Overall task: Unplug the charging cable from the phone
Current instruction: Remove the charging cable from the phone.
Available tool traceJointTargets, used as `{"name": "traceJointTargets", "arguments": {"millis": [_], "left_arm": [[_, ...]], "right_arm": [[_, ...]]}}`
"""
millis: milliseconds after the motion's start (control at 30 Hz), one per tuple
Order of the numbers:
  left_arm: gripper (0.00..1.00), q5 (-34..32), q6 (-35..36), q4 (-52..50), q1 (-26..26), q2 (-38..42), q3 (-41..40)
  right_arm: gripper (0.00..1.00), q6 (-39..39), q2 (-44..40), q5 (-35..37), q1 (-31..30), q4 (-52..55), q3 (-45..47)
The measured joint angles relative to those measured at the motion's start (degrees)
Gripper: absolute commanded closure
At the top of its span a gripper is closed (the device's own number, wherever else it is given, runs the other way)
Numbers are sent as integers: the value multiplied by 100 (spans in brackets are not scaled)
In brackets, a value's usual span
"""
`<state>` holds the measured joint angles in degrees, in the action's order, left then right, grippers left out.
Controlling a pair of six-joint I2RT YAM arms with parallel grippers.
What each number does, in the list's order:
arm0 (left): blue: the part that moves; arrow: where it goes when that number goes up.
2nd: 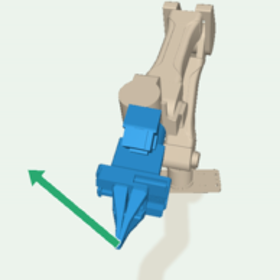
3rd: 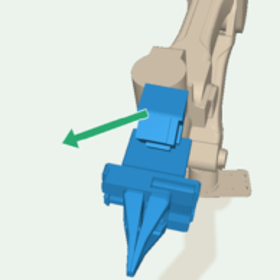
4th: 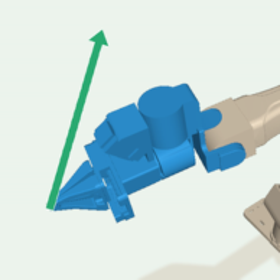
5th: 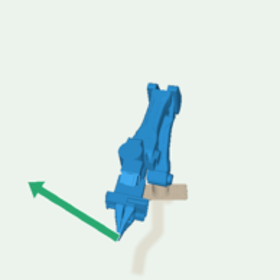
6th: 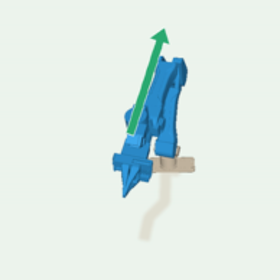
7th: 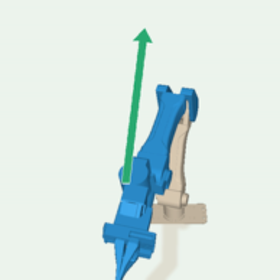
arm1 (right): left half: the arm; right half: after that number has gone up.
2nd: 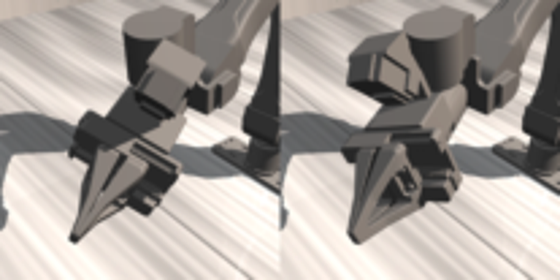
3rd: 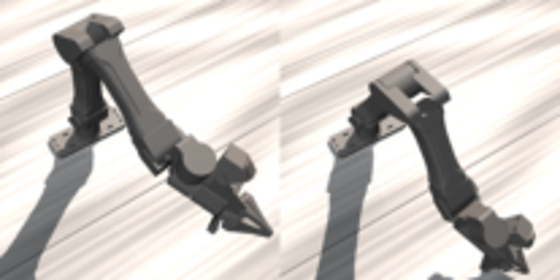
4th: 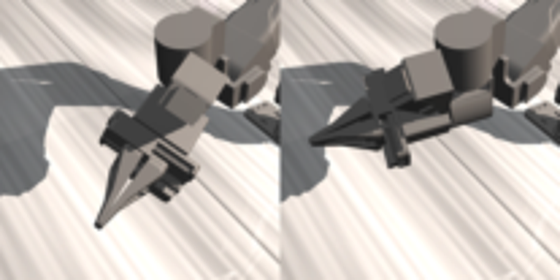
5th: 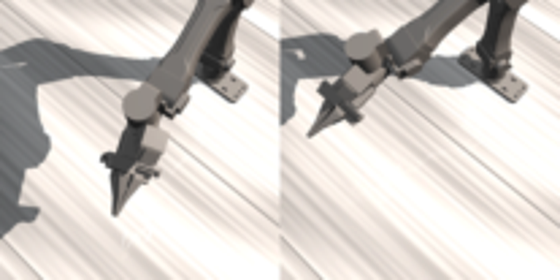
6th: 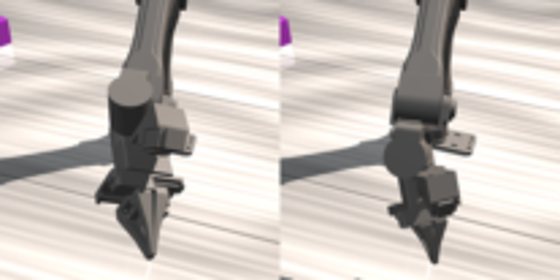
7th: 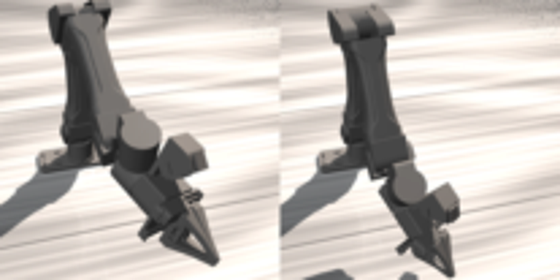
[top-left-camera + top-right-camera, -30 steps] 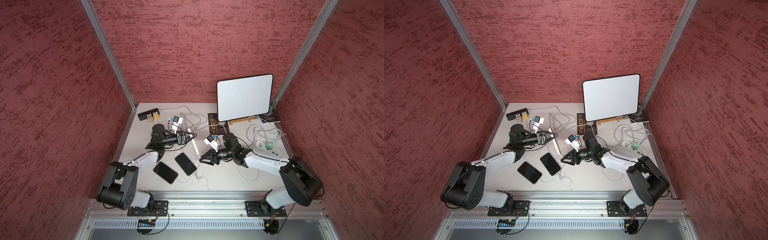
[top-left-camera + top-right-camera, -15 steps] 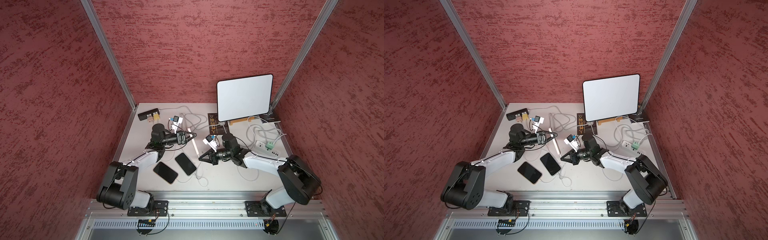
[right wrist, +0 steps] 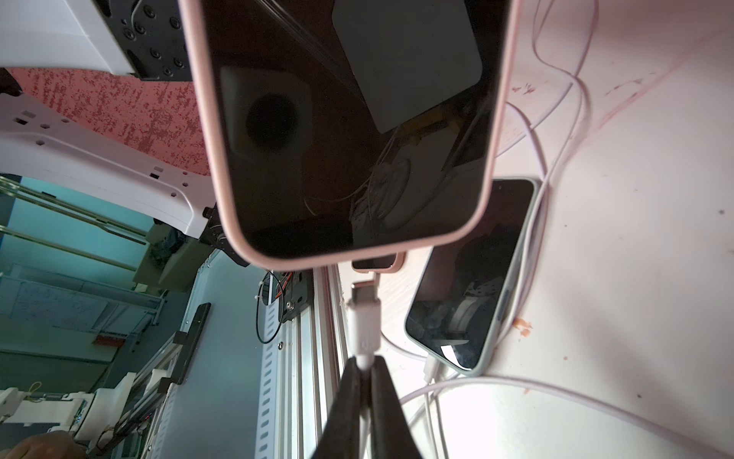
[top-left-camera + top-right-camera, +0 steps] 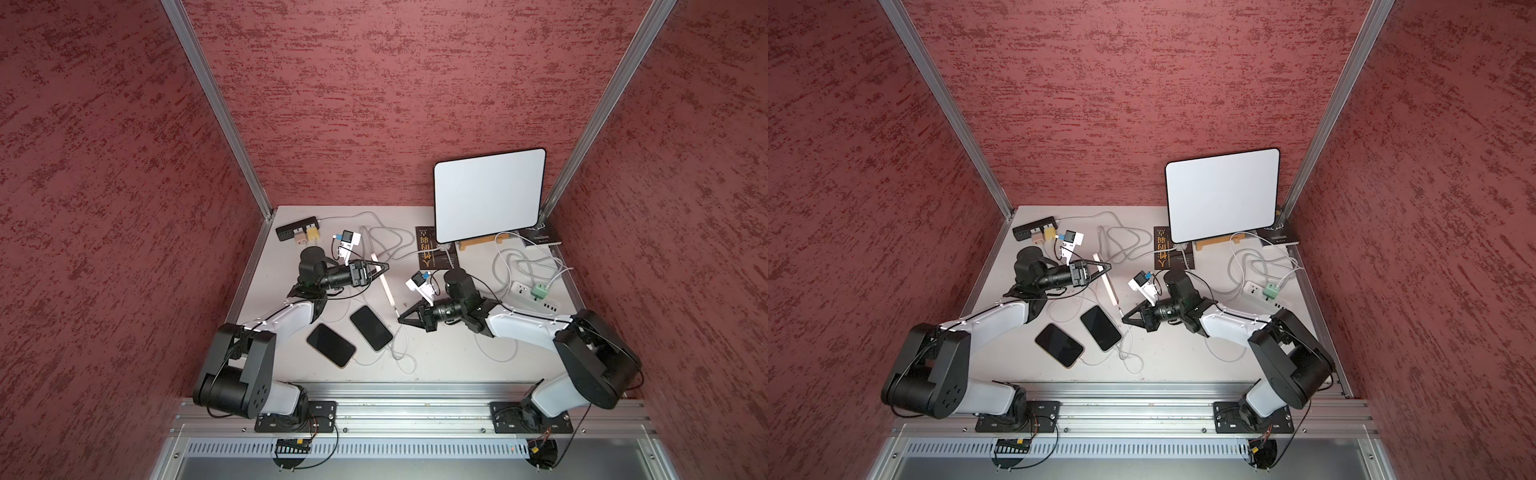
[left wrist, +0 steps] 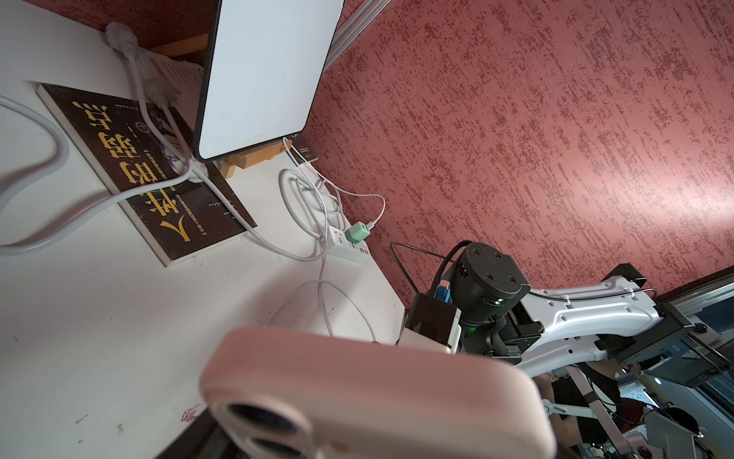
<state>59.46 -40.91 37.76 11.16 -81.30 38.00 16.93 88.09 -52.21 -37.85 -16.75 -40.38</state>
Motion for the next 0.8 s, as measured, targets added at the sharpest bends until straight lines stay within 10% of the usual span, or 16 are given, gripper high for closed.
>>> {"name": "traceJointTargets", "arguments": {"millis": [333, 800], "left_arm": [[99, 2, -131, 184, -125, 157, 0], [99, 52, -131, 282, -125, 223, -61]], "right_arm": [[97, -57, 0, 726, 0, 468, 44], [57, -125, -13, 2177, 22, 1729, -328]]}}
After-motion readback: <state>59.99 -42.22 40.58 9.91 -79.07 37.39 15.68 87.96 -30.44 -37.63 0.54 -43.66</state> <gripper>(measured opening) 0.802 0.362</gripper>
